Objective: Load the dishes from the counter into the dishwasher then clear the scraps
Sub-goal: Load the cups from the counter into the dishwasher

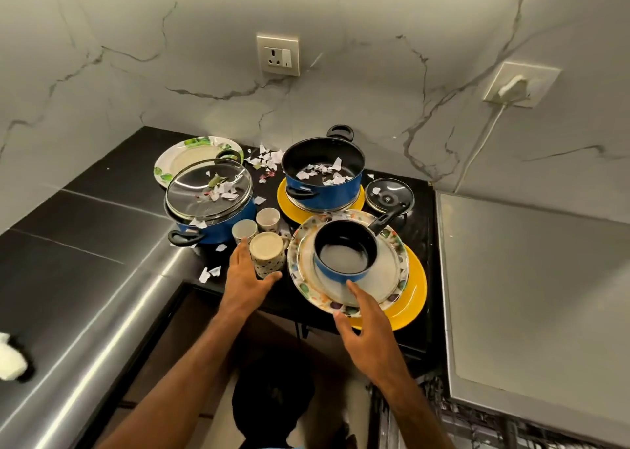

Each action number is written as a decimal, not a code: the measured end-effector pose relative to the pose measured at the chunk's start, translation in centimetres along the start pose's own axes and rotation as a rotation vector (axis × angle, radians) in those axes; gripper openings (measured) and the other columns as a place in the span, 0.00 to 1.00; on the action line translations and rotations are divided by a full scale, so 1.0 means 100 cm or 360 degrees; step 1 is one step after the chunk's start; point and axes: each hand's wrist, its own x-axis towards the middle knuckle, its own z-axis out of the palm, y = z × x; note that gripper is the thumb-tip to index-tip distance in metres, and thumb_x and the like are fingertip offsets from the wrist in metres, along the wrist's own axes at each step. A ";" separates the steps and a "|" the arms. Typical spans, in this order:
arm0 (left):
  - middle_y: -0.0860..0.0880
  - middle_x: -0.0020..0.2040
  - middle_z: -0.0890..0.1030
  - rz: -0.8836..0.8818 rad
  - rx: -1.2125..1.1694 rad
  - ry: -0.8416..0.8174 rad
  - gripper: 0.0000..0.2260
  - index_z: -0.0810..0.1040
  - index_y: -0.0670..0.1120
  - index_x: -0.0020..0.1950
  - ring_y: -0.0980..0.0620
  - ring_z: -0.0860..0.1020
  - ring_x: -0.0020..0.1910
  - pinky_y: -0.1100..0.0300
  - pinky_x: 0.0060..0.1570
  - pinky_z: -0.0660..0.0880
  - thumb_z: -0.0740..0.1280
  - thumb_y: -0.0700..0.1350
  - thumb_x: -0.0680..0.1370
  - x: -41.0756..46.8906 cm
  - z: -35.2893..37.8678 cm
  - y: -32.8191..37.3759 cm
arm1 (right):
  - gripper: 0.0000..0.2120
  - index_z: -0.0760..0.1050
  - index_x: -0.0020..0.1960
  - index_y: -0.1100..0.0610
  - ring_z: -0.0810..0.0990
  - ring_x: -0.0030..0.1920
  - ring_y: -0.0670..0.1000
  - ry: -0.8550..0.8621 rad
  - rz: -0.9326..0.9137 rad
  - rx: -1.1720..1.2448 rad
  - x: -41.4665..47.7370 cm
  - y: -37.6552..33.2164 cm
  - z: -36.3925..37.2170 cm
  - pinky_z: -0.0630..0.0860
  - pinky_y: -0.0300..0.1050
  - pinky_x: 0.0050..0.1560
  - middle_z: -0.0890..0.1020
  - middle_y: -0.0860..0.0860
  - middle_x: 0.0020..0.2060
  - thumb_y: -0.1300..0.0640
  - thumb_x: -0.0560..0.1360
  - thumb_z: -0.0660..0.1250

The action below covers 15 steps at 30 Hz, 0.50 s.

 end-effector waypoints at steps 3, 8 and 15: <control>0.44 0.80 0.60 0.0013 0.0047 -0.0063 0.50 0.53 0.47 0.82 0.45 0.60 0.78 0.48 0.76 0.60 0.80 0.55 0.69 0.020 0.000 -0.005 | 0.30 0.64 0.81 0.47 0.69 0.72 0.37 0.0022 0.0084 0.0031 0.008 -0.006 0.004 0.63 0.19 0.63 0.72 0.42 0.74 0.49 0.81 0.70; 0.44 0.76 0.66 0.0071 0.0078 -0.0104 0.41 0.63 0.48 0.79 0.45 0.67 0.74 0.45 0.73 0.67 0.79 0.53 0.70 0.037 -0.003 -0.009 | 0.31 0.63 0.81 0.46 0.72 0.69 0.37 0.0050 0.0129 0.0061 0.014 -0.020 0.012 0.73 0.28 0.63 0.75 0.42 0.70 0.49 0.82 0.70; 0.45 0.77 0.67 0.0223 -0.0003 -0.0235 0.40 0.63 0.46 0.78 0.46 0.66 0.75 0.49 0.74 0.65 0.79 0.47 0.71 0.054 -0.007 -0.017 | 0.31 0.62 0.81 0.45 0.72 0.70 0.38 0.0021 0.0151 0.0012 0.009 -0.040 0.041 0.68 0.27 0.65 0.76 0.41 0.70 0.45 0.82 0.68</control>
